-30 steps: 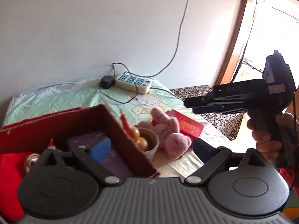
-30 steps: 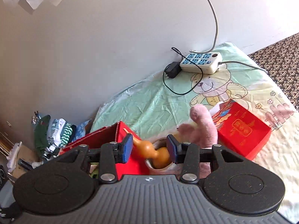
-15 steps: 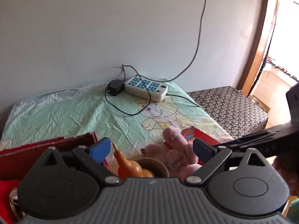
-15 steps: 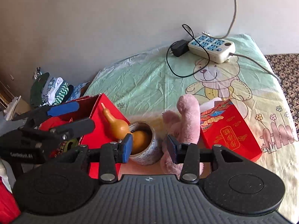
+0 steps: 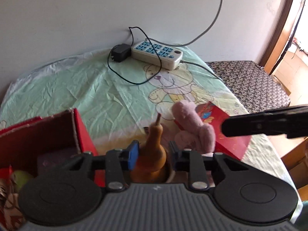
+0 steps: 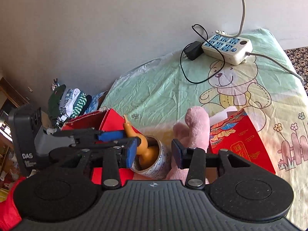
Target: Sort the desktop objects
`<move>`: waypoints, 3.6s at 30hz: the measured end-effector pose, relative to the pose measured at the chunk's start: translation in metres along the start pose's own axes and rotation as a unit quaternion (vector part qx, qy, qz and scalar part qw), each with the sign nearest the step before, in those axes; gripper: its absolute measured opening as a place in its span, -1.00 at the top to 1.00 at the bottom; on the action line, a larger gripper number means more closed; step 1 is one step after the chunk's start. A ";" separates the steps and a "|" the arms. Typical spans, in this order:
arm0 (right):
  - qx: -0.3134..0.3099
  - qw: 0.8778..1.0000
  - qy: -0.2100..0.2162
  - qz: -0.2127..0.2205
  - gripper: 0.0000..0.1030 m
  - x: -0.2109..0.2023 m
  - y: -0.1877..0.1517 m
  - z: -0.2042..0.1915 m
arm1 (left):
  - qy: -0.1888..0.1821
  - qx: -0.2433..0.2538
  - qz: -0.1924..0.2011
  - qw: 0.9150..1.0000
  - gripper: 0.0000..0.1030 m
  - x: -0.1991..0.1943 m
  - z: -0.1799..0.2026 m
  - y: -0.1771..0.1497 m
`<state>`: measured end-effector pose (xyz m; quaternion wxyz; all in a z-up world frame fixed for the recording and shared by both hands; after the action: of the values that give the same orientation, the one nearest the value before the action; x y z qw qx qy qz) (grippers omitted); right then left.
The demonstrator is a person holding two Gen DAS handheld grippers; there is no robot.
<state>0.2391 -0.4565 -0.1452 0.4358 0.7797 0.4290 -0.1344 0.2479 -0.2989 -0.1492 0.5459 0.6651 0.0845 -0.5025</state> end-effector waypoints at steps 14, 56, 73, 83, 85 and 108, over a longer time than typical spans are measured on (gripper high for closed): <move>0.006 0.999 0.040 -0.035 0.05 0.041 0.007 -0.008 | -0.005 -0.057 0.009 0.998 0.10 -0.013 0.036 -0.044; -0.030 0.993 0.106 -0.051 0.70 0.053 0.001 0.003 | 0.209 0.094 0.066 0.971 -0.53 0.044 0.058 -0.008; -0.035 0.989 0.132 0.055 0.70 -0.010 0.020 -0.037 | 0.205 0.055 0.174 0.962 0.21 -0.031 0.064 0.026; -0.128 0.972 0.144 0.132 0.69 -0.051 0.021 -0.137 | 0.179 0.015 0.271 0.946 0.23 -0.126 0.029 0.034; -0.134 0.973 0.144 0.124 0.69 -0.043 0.018 -0.154 | 0.171 0.004 0.267 0.948 0.23 -0.134 0.013 0.026; -0.126 0.984 -0.089 -0.087 0.66 0.151 -0.008 -0.178 | 0.016 -0.086 0.051 0.995 -0.29 -0.068 -0.110 -0.038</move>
<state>0.2939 -0.2298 -0.1336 0.5541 0.6632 0.4676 -0.1856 0.2533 -0.1652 -0.1324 0.6247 0.6269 0.1023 -0.4541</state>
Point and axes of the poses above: each gripper's, at about its wrist camera, not at the fingertips, and x roughly the way its jaws point, z to its right, y to its top, the point moved 8 cm from there along x, roughly the way its jaws point, and after that the axes turned 2 degrees about x, right-handed, at the moved point
